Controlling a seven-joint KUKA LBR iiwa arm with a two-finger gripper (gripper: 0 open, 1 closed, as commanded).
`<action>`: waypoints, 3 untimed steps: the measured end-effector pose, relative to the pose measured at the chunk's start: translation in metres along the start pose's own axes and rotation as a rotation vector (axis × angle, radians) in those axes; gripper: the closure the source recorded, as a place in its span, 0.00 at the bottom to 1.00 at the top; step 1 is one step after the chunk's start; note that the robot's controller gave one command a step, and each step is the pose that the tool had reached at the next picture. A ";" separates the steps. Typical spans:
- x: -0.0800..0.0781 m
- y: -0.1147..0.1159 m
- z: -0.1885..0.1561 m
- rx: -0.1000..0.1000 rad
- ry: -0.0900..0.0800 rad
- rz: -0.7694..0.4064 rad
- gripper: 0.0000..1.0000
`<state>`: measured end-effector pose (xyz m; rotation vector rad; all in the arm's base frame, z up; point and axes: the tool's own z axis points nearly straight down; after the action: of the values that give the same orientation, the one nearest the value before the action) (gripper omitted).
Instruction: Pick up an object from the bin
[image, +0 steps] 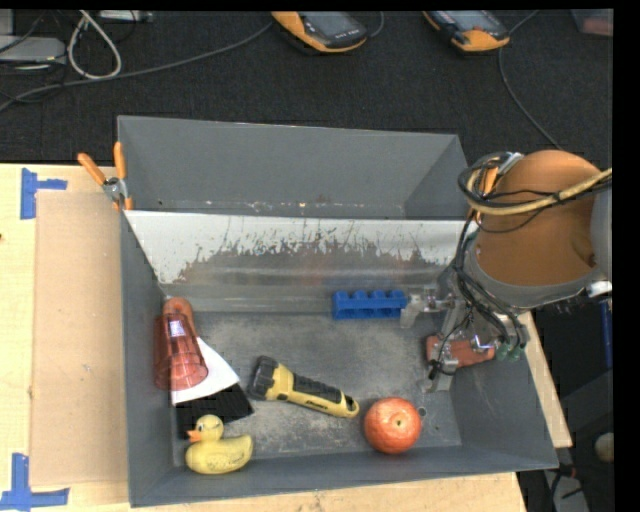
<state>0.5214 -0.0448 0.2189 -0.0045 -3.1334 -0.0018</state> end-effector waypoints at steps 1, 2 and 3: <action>-0.001 0.000 -0.003 0.001 -0.007 -0.002 0.00; 0.021 0.004 0.066 0.001 -0.009 -0.107 0.00; 0.048 0.013 0.080 0.004 -0.013 -0.458 0.00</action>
Offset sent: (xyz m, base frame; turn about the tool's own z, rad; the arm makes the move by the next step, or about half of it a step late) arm -0.0501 0.0087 -0.1489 -0.2270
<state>0.4724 -0.0317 0.1393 0.7104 -3.0652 0.0010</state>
